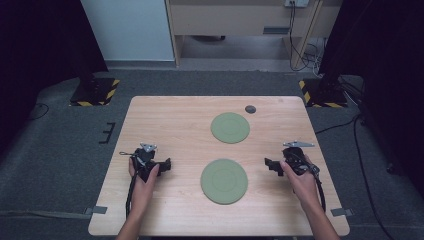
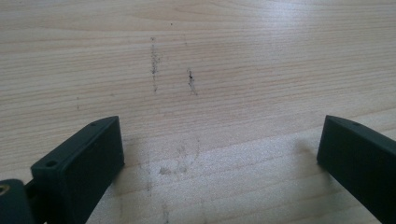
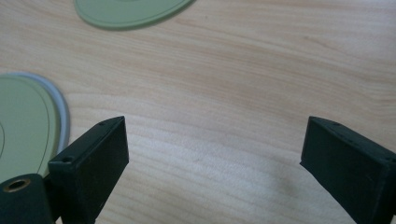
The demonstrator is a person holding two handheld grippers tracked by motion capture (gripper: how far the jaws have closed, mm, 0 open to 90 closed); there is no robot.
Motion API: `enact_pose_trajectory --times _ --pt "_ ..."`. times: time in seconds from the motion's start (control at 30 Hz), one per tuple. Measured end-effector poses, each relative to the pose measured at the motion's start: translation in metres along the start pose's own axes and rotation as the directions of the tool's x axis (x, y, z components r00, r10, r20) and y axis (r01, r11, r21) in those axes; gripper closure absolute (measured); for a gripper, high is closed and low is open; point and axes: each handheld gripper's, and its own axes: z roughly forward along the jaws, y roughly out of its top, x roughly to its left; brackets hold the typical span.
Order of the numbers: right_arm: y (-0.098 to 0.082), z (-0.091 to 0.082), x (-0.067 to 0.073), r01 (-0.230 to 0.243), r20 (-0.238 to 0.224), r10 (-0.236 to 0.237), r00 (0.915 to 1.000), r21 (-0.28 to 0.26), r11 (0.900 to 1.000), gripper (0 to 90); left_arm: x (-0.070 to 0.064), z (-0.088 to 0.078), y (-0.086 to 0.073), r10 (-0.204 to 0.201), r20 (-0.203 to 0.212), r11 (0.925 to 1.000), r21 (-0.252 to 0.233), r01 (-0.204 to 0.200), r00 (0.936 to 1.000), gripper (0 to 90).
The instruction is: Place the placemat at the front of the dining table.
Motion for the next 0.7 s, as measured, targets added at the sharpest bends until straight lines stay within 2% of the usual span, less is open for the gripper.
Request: enact_pose_trajectory --times 0.4,0.57,0.7 --pt "-0.020 0.006 0.009 0.009 0.001 -0.009 1.0000 0.032 0.999 7.6 0.000 0.000 0.000 -0.001 -0.003 1.0000 0.000 0.001 1.0000 0.0" --pt "-0.024 0.009 0.013 0.011 0.002 -0.012 0.9999 0.030 0.999 7.7 -0.001 0.000 0.000 -0.002 -0.004 1.0000 0.000 0.002 1.0000 0.0" --pt "-0.026 0.010 0.014 0.012 0.021 -0.012 0.9997 0.022 1.000 7.4 -0.001 0.000 0.000 -0.002 -0.004 1.0000 0.000 0.002 1.0000 0.0"
